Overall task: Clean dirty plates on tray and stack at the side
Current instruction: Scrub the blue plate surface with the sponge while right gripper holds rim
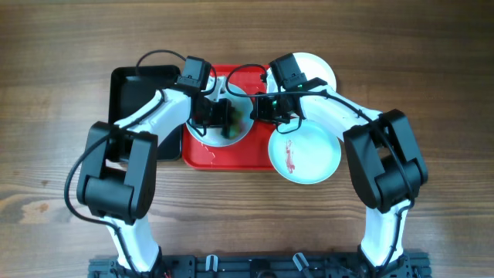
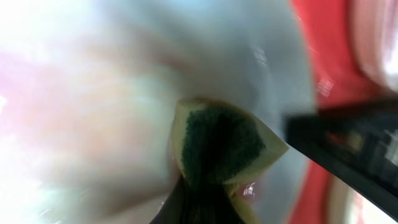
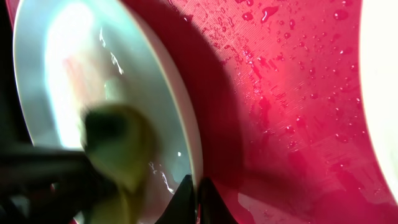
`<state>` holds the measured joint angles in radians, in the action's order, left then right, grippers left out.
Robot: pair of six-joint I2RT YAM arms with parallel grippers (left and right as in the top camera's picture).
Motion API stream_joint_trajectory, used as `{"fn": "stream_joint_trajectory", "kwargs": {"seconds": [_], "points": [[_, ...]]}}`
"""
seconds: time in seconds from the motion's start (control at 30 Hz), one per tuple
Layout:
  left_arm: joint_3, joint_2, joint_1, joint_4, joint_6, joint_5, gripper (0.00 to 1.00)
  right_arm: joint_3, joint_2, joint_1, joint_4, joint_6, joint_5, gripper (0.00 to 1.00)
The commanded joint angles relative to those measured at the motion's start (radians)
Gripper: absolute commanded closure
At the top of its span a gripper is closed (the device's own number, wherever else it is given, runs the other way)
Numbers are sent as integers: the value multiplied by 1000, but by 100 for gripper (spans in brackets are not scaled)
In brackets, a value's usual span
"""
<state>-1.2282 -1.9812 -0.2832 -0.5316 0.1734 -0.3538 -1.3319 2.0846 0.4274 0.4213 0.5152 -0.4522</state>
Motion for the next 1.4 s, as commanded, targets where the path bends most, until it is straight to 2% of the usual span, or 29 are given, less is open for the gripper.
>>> {"fn": "stream_joint_trajectory", "kwargs": {"seconds": [0.0,0.1,0.27,0.4,0.57,0.73,0.93,1.03,1.17,1.37], "points": [[16,-29,23,19,107,553,96,2,24,-5,9,-18,9,96],[16,-29,23,66,192,674,96,2,24,-5,9,-18,10,96],[16,-29,21,122,286,681,96,2,24,-5,9,-18,10,96],[16,-29,10,157,264,499,96,2,24,-5,7,-18,9,96],[16,-29,-13,167,54,137,96,2,24,-5,9,-18,9,96],[16,-29,-31,130,-68,-27,96,2,24,-5,10,-22,9,96],[16,-29,-32,-37,-231,-195,96,2,24,-5,10,-23,9,96],[16,-29,-31,-119,-300,-191,96,2,24,-5,10,-23,9,96],[16,-29,-24,-169,-291,-69,96,2,24,-5,10,-23,9,96],[16,-29,-22,-183,-57,303,96,2,24,-5,10,-23,9,96]]}}
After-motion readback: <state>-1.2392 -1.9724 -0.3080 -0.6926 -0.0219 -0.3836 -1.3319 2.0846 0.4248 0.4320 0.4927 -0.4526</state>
